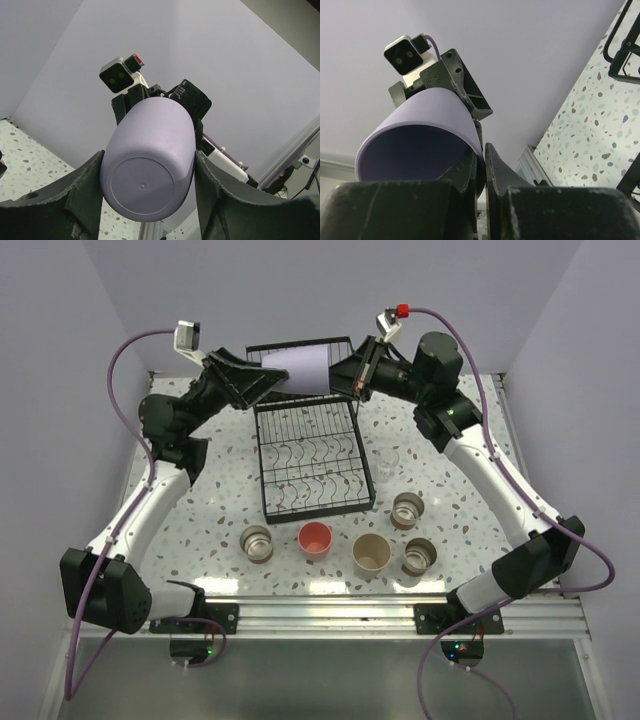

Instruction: Load the cups into the dish rack

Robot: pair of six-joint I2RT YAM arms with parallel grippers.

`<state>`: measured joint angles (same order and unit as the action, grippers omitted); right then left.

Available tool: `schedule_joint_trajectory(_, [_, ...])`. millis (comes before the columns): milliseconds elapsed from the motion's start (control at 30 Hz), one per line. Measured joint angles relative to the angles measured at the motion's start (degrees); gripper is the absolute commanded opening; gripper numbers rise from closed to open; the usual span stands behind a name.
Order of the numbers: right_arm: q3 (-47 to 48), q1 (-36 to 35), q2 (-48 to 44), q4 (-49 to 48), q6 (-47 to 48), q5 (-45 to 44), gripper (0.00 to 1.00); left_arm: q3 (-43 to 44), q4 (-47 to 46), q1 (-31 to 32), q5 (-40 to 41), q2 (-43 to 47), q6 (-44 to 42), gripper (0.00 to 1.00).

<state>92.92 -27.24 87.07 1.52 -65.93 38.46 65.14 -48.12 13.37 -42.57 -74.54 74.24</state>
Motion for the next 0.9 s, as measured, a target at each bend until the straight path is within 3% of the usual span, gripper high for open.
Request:
schedule_joint_trajectory(100, [-0.02, -0.02, 0.0, 1.11, 0.2, -0.17, 0.0, -0.92, -0.13, 0.17, 0.63, 0.37, -0.09, 0.03])
schedule_joint_trajectory(167, [-0.02, -0.02, 0.07, 1.99, 0.63, -0.28, 0.27, -1.18, 1.2, 0.17, 0.83, 0.98, -0.7, 0.0])
schedule_joint_trajectory(233, [-0.02, -0.09, 0.11, 3.82, 1.7, -1.36, 0.45, -1.14, 3.72, 0.22, 1.27, 1.68, -2.93, 0.0])
schedule_joint_trajectory(333, [0.11, -0.11, 0.35, 9.49, 5.05, -3.93, 0.54, 0.85, 11.41, 0.22, 2.03, 2.67, -8.46, 0.0])
schedule_joint_trajectory(633, [1.22, 0.35, -2.73, 32.68, 19.23, -18.8, 0.59, 16.28, 35.39, 0.15, 7.69, -0.11, -27.56, 0.0])
schedule_joint_trajectory(900, [-4.48, 0.96, -12.26, 47.08, 28.22, -30.05, 0.6, 41.2, 56.43, 0.17, 16.2, -14.64, -47.01, 0.0])
